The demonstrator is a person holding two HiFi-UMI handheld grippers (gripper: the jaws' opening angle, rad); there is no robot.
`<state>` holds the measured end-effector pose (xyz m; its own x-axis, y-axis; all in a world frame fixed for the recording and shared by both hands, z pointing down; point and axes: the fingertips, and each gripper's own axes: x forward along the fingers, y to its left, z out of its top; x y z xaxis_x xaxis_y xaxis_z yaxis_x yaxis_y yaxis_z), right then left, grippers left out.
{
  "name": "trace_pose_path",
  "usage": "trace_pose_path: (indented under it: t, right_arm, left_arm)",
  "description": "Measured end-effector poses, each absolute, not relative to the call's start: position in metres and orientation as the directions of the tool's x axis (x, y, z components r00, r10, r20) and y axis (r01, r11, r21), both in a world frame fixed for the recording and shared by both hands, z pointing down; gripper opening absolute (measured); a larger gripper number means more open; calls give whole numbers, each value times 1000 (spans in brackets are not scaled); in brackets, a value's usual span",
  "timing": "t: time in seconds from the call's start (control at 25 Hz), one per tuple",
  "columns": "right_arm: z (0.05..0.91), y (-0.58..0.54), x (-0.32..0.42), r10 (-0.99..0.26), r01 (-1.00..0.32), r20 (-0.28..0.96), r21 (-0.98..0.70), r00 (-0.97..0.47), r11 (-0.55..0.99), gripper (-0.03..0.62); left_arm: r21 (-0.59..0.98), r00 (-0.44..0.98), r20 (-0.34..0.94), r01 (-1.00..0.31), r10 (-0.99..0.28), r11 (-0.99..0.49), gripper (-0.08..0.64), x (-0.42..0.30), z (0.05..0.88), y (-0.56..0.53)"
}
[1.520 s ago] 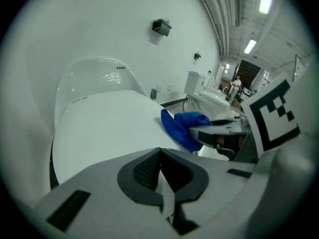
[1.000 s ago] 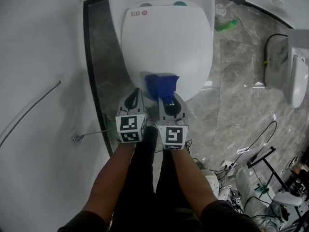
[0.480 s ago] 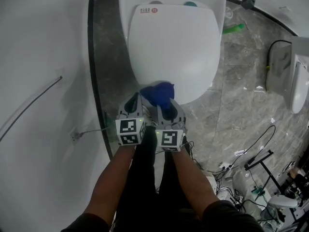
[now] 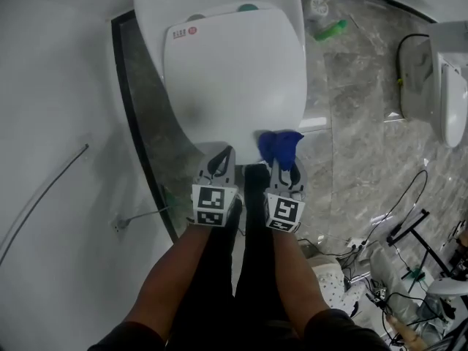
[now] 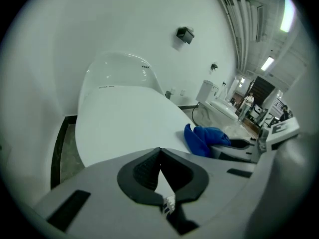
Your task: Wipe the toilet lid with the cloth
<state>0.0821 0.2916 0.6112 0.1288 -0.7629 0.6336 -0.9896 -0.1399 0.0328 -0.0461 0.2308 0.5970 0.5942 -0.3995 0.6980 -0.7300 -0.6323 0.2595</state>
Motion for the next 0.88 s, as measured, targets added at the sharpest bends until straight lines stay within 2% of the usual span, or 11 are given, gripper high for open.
trace_pose_path:
  t: [0.2, 0.32, 0.48, 0.72, 0.88]
  right_arm:
    - [615, 295, 120, -728, -969, 653, 37, 209, -245, 112]
    - [585, 283, 126, -762, -972, 617, 21, 197, -235, 112]
    - [495, 263, 117, -826, -989, 545, 46, 145, -144, 112]
    - [322, 250, 79, -876, -995, 473, 57, 97, -80, 109]
    - [226, 244, 50, -911, -995, 413, 95, 12, 30, 109]
  left_arm:
    - [258, 639, 681, -666, -357, -700, 11, -18, 589, 240]
    - [257, 648, 664, -667, -374, -699, 11, -19, 566, 235]
    - [250, 655, 621, -686, -431, -683, 11, -33, 498, 224]
    - [244, 698, 501, -682, -512, -690, 11, -80, 344, 201]
    - [190, 664, 496, -711, -559, -677, 11, -111, 265, 196]
